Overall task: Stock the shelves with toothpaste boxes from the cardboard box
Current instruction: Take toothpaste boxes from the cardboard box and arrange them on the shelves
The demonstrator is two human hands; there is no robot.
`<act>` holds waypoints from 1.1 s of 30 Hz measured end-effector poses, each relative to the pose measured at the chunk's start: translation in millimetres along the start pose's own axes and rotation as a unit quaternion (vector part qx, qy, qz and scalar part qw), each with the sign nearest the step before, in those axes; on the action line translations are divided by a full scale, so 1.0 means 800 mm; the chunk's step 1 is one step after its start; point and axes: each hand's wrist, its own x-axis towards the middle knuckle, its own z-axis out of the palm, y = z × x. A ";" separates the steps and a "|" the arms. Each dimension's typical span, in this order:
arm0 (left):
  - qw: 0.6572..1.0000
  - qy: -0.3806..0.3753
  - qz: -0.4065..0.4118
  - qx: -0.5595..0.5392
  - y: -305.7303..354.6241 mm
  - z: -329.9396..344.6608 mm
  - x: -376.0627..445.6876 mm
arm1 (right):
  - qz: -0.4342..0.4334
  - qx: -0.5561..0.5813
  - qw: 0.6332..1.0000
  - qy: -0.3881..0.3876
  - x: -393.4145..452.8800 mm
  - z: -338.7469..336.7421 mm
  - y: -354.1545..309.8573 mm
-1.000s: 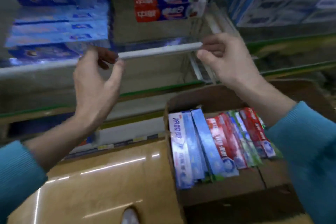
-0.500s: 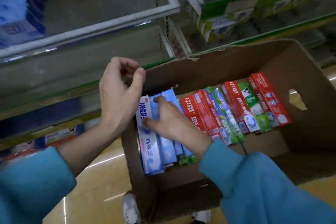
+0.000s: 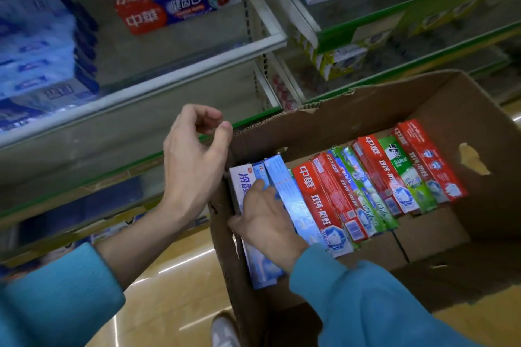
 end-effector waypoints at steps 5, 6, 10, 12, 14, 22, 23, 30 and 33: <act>0.990 -0.123 -0.047 0.042 -0.008 0.005 0.000 | -0.045 0.058 0.997 0.039 -0.029 -0.040 -0.003; 0.988 -0.137 -0.055 0.048 -0.005 0.008 -0.001 | -0.061 0.059 0.995 0.053 -0.037 -0.051 -0.005; 0.987 -0.123 -0.073 0.073 0.020 0.022 -0.001 | -0.117 0.057 0.987 0.089 -0.069 -0.111 0.004; 0.988 -0.116 -0.091 0.046 0.045 0.031 0.000 | -0.143 0.043 0.984 0.102 -0.079 -0.146 0.019; 0.988 -0.123 -0.092 0.003 0.074 0.046 0.002 | -0.163 0.023 0.979 0.116 -0.087 -0.181 0.036; 0.944 -0.088 -0.189 -0.257 0.214 0.132 0.004 | -0.226 0.008 0.952 0.206 -0.102 -0.332 0.148; 0.937 -0.077 -0.190 -0.282 0.231 0.144 0.006 | -0.218 0.010 0.949 0.226 -0.099 -0.354 0.167; 0.900 -0.038 -0.165 -0.402 0.329 0.224 0.009 | -0.098 0.121 0.923 0.352 -0.066 -0.477 0.290; 0.895 -0.035 -0.148 -0.419 0.360 0.257 0.010 | -0.086 0.208 0.901 0.371 -0.055 -0.514 0.318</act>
